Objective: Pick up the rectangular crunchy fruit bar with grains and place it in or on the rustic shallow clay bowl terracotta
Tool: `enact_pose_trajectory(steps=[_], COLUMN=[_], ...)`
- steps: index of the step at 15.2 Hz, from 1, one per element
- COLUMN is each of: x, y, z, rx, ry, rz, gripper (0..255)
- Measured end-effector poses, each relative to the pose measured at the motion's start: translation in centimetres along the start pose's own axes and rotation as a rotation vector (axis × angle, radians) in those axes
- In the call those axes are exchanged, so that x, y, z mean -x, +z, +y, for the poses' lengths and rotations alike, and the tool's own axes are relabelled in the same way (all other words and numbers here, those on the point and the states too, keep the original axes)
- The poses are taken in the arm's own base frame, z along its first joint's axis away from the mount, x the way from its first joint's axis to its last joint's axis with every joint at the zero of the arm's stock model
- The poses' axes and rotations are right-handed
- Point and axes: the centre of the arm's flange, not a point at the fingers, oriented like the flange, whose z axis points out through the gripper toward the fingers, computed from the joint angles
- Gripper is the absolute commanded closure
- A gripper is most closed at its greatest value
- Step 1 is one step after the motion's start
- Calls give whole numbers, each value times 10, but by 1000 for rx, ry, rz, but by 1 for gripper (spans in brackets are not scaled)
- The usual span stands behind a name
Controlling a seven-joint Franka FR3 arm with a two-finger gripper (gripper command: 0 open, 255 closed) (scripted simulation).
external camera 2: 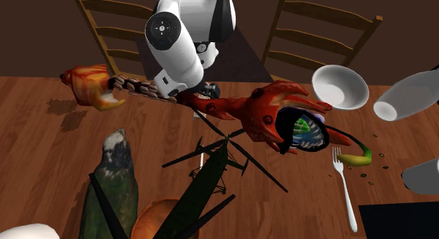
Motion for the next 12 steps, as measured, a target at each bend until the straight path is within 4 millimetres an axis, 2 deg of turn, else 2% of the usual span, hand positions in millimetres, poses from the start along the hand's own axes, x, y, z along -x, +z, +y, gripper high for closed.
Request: enact_pose_trajectory(steps=[6, 7, 12], x=[0, -1, -3], y=[2, 2, 1], z=[-4, -5, -7], rx=[-18, -22, -20], ry=[0, -3, -2], rz=[31, 37, 24], gripper=[0, 255, 255])
